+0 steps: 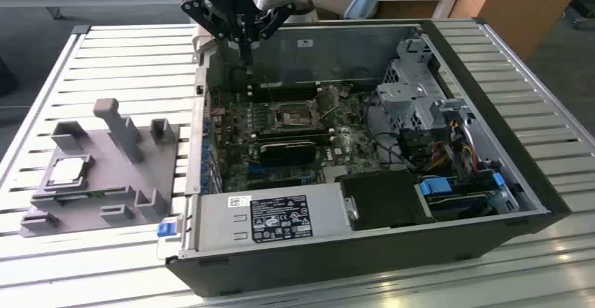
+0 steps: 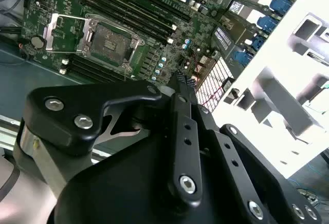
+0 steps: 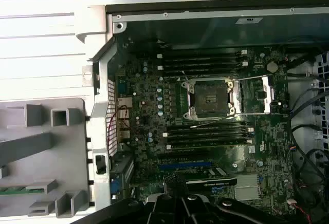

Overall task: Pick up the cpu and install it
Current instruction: 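Reach for the cpu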

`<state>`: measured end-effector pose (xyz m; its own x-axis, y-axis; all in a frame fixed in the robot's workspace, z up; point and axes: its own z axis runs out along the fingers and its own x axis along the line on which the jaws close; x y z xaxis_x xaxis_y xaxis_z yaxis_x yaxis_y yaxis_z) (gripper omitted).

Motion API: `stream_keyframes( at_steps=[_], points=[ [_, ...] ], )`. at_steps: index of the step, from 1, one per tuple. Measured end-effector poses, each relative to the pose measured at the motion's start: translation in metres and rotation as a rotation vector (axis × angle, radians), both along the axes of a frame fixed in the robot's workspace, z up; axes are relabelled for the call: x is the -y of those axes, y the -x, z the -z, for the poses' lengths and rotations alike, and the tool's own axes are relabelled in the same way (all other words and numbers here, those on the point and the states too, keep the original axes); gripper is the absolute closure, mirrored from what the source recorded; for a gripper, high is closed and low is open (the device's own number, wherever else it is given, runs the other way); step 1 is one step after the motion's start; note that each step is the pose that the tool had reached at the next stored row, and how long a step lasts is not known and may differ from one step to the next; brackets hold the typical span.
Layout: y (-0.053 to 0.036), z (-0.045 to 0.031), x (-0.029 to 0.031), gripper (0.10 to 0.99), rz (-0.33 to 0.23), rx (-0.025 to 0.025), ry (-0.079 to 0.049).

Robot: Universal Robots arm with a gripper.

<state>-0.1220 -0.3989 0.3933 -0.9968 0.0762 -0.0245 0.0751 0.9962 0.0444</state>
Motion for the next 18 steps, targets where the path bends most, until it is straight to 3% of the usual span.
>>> stream_keyframes(
  at_steps=[18],
  points=[
    [0.0039, 0.0, 0.0, 0.98, 0.0, -0.0001, 0.0]
  ],
)
